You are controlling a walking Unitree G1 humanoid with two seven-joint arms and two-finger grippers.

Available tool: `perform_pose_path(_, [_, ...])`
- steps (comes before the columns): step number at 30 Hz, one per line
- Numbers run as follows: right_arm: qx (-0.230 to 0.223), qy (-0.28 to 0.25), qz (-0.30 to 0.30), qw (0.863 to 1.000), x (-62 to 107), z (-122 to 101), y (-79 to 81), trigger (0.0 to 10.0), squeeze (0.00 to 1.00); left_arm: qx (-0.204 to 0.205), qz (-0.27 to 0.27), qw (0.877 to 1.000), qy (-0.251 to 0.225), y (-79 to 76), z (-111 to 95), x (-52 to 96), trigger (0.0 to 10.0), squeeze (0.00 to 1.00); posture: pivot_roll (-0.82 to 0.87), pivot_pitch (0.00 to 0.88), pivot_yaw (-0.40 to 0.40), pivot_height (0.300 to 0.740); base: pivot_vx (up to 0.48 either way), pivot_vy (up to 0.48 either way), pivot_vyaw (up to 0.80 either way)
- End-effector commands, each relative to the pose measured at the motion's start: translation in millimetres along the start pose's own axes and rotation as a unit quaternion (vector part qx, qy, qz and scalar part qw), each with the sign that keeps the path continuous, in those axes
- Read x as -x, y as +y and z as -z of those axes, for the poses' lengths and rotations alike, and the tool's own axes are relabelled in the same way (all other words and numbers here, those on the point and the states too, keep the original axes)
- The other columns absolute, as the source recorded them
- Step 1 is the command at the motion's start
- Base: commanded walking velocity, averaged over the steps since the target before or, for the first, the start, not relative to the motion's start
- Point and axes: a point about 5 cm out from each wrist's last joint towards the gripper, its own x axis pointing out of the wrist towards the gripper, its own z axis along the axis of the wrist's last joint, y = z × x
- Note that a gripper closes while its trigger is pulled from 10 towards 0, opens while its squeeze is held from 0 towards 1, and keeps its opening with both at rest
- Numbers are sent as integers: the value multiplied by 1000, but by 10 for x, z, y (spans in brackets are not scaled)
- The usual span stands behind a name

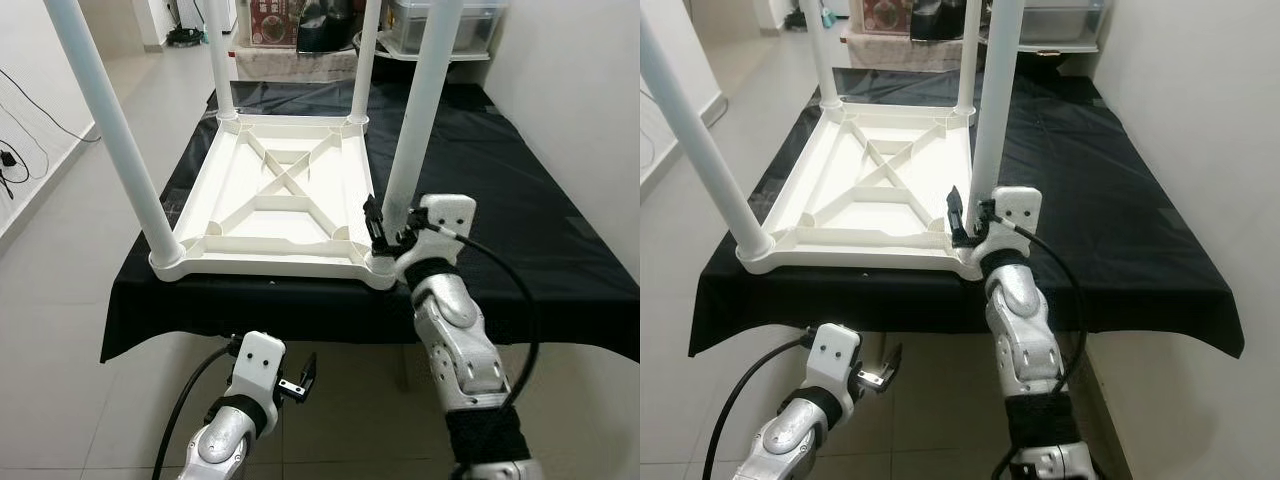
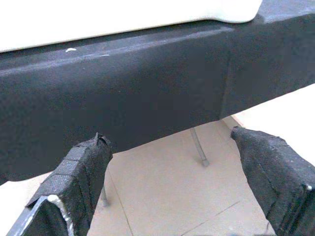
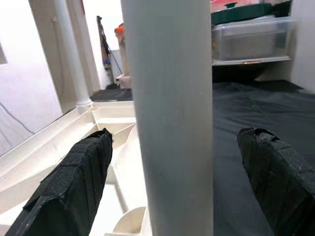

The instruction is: Building children table

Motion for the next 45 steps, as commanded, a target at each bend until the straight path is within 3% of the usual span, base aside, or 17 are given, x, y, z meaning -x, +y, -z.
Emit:
perform_pose_path(1, [9, 43, 22, 999, -34, 125, -26, 10000, 0, 1, 0, 1000, 6, 3, 16, 27, 10000, 0, 84, 111, -53, 740, 0, 0, 0])
perform_pose_path(6, [18, 90, 54, 994, -85, 237, -51, 10000, 0, 1, 1, 1000, 7, -10, 21, 39, 10000, 0, 84, 110, -55, 740, 0, 0, 0])
perform_pose_path(13, [4, 97, 58, 994, -135, 253, -33, 10000, 0, 4, 3, 1000, 6, -22, 18, 56, 10000, 0, 89, 113, -60, 740, 0, 0, 0])
perform_pose_path(14, [3, 96, 60, 994, -157, 246, -32, 0, 0, 4, 2, 1000, 6, -23, 18, 62, 10000, 0, 89, 115, -61, 740, 0, 0, 0])
perform_pose_path(20, [16, 98, 79, 992, -254, 218, -48, 0, 0, 4, 3, 1000, 8, -37, 14, 90, 10000, 0, 90, 124, -62, 740, 0, 0, 0])
perform_pose_path(29, [-64, 106, 74, 990, -439, 197, -36, 0, 0, 2, 6, 1000, 7, -66, -10, 140, 10000, 0, 104, 156, -65, 740, 0, 0, 0])
perform_pose_path(31, [-153, 112, 52, 980, -568, 139, -3, 0, 0, 0, 8, 1000, 7, -81, -34, 184, 10000, 0, 118, 183, -61, 740, 0, 0, 0])
perform_pose_path(32, [-153, 112, 52, 980, -568, 139, -3, 0, 0, 0, 8, 1000, 7, -81, -34, 184, 10000, 0, 118, 183, -61, 740, 0, 0, 0])
perform_pose_path(34, [-222, 117, 44, 967, -655, 94, -1, 0, 0, 0, 9, 1000, 8, -92, -49, 222, 10000, 0, 126, 200, -59, 740, 0, 0, 0])
perform_pose_path(35, [-222, 117, 44, 967, -655, 94, -1, 0, 0, 0, 9, 1000, 8, -92, -49, 222, 10000, 0, 126, 200, -59, 740, 0, 0, 0])
perform_pose_path(36, [-268, 128, 42, 954, -688, 96, 0, 0, 0, 0, 10, 1000, 9, -96, -56, 245, 10000, 0, 133, 215, -53, 740, 0, 0, 0])
perform_pose_path(39, [-343, 147, 34, 927, -731, 119, 17, 0, 0, 0, 13, 1000, 12, -106, -67, 288, 10000, 0, 145, 234, -49, 740, 0, 0, 0])
perform_pose_path(45, [-394, 170, 11, 903, -742, 175, 83, 0, 0, 1, 16, 1000, 19, -114, -85, 352, 10000, 0, 153, 256, -38, 740, 0, 0, 0])
